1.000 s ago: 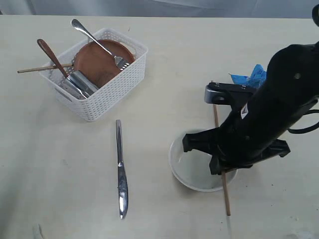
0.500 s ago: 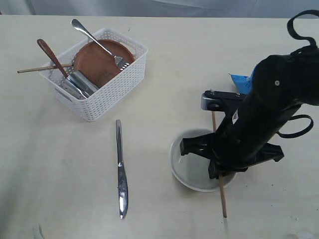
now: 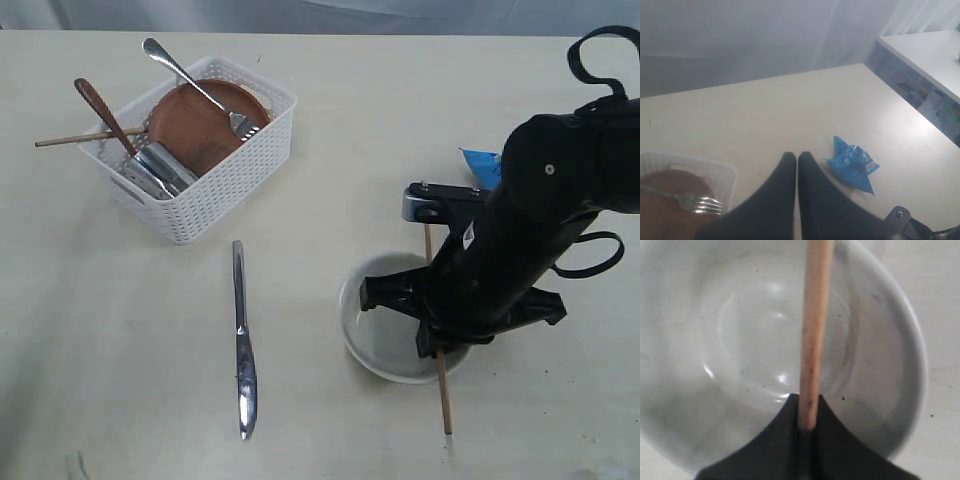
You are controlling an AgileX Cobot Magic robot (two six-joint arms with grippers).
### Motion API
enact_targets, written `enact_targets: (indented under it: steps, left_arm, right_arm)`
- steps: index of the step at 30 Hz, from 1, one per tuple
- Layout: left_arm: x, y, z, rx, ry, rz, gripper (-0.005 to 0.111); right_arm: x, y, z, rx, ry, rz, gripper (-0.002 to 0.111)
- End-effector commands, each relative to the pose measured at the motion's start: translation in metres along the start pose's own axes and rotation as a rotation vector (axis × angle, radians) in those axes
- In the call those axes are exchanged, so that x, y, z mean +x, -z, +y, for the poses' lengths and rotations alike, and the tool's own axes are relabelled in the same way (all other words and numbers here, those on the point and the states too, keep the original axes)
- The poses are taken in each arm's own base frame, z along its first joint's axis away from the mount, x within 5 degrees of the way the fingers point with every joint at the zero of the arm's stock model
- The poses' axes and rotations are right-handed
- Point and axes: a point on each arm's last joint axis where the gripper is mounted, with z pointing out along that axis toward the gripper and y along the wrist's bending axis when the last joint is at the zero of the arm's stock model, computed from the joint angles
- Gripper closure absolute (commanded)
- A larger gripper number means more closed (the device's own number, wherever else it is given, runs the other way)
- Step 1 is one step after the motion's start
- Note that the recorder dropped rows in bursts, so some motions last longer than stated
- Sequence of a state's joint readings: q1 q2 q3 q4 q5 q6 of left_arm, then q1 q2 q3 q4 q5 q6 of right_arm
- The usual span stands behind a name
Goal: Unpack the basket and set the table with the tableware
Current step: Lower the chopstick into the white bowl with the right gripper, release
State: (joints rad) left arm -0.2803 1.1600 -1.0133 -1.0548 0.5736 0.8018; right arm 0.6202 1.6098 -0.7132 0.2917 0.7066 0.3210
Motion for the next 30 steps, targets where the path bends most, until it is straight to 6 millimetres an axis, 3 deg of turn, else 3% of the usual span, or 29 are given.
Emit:
enact_targets:
  steps: [1, 4, 17, 23, 30]
  left_arm:
    - [0.0009, 0.0021, -0.0011, 0.006, 0.007, -0.001, 0.105]
    - [0.0012, 0.0021, -0.0014, 0.009, 0.007, 0.002, 0.105]
    - [0.0011, 0.0021, -0.0013, 0.007, 0.009, 0.001, 0.105]
    - [0.0011, 0.0021, -0.0013, 0.007, 0.009, 0.001, 0.105]
    - [0.0011, 0.0021, -0.0013, 0.007, 0.009, 0.001, 0.105]
  right_arm:
    - [-0.0027, 0.0009, 0.0002, 0.002, 0.002, -0.015, 0.086]
    - [-0.0027, 0.0009, 0.0002, 0.002, 0.001, -0.015, 0.074]
    - [-0.0035, 0.0013, 0.0005, -0.002, -0.002, -0.026, 0.073]
    - [-0.0028, 0.0017, 0.0005, -0.002, -0.008, -0.02, 0.056]
    - [-0.0036, 0.0029, 0.0012, -0.005, 0.0, -0.025, 0.055]
